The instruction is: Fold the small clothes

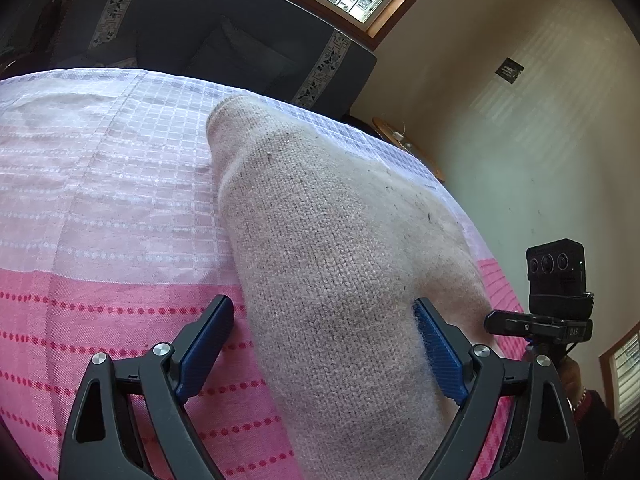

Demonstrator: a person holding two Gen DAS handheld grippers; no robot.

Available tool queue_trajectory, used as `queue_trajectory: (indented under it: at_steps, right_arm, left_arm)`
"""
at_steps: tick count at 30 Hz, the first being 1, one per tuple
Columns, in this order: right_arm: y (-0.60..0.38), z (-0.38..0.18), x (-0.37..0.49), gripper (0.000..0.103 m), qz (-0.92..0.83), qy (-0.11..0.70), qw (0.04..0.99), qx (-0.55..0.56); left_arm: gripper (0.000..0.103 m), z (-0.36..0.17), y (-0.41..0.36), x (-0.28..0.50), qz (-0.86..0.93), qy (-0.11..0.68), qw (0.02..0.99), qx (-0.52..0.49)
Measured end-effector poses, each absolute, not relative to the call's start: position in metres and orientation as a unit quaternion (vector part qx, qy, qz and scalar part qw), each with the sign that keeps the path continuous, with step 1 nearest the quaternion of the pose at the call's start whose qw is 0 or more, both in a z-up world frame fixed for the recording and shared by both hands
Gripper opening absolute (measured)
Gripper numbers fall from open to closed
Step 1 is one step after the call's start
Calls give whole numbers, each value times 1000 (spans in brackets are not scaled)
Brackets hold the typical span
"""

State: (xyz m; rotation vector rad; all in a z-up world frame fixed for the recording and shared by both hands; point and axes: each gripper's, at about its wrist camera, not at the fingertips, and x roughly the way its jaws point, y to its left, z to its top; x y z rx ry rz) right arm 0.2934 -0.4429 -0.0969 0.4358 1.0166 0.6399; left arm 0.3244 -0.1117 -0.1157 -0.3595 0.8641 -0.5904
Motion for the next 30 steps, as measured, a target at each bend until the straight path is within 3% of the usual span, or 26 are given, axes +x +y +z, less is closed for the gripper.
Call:
queue_trajectory:
  at_steps: [10, 11, 12, 13, 14, 20, 22, 27, 30]
  right_arm:
    - [-414, -103, 324, 79, 351, 471, 779, 218]
    - [-412, -102, 322, 77, 347, 470, 783, 212]
    - [-411, -102, 321, 68, 340, 469, 788, 208]
    - [-412, -104, 321, 53, 331, 472, 789, 212]
    - [-415, -107, 321, 48, 323, 477, 786, 223]
    - [-415, -108, 323, 44, 318, 479, 783, 237]
    - [-413, -108, 324, 43, 316, 479, 783, 239]
    - [-417, -108, 318, 37, 306, 470, 788, 254]
    - [-418, -106, 312, 35, 297, 461, 793, 266]
  left_arm:
    - [93, -113, -139, 323, -266, 421, 862, -97]
    - [92, -113, -141, 322, -265, 421, 863, -91]
    - [90, -113, -143, 321, -265, 421, 863, -86]
    - [89, -112, -145, 321, -262, 422, 864, -81]
    - [88, -112, -147, 320, -259, 421, 866, -76]
    - [83, -110, -151, 316, -247, 415, 874, -57]
    - [80, -109, -152, 316, -243, 412, 877, -48]
    - [58, -100, -163, 303, -230, 387, 893, -9]
    - [53, -94, -167, 296, -219, 381, 898, 11]
